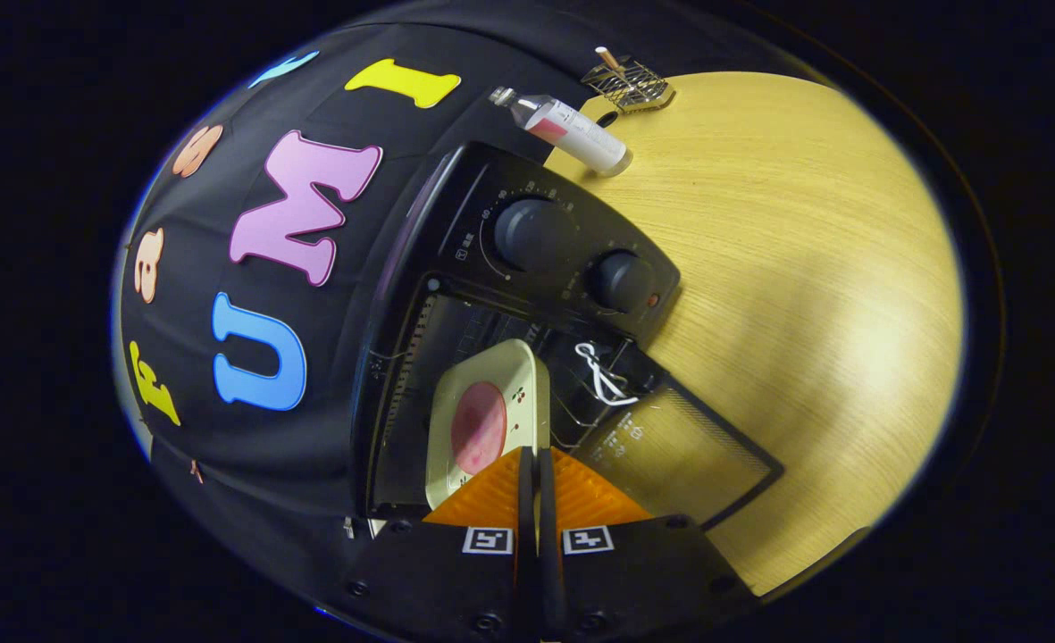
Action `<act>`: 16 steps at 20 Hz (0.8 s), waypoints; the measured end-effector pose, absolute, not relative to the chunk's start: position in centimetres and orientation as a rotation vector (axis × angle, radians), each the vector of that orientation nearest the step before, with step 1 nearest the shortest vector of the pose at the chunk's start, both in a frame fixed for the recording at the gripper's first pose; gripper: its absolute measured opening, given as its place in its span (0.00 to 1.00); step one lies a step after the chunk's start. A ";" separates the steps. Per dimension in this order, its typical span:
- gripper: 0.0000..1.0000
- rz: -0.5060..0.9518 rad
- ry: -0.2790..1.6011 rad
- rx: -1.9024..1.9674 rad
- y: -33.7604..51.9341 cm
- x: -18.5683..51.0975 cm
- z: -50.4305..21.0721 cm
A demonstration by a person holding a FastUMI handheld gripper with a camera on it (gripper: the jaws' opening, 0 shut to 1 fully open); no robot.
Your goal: Open the toaster oven, put the food inside, and close the toaster oven door.
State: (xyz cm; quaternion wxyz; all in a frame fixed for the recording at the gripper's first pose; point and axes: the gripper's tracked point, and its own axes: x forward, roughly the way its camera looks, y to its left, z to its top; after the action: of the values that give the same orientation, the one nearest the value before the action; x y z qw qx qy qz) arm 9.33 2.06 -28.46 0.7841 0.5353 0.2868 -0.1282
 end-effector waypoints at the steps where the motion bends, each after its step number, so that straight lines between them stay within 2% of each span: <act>1: 0.06 -0.286 0.609 1.153 2.1 10.0 -28.8; 12: 0.07 -0.339 0.610 1.144 3.0 13.4 -29.8; 14: 0.10 -0.304 0.596 1.143 3.3 13.3 -28.9; 16: 0.22 -0.275 0.584 1.137 3.8 12.7 -28.1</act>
State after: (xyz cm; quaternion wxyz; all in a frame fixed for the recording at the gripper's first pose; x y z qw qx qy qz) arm 12.69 3.85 -28.09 0.7939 0.5287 0.2718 -0.1279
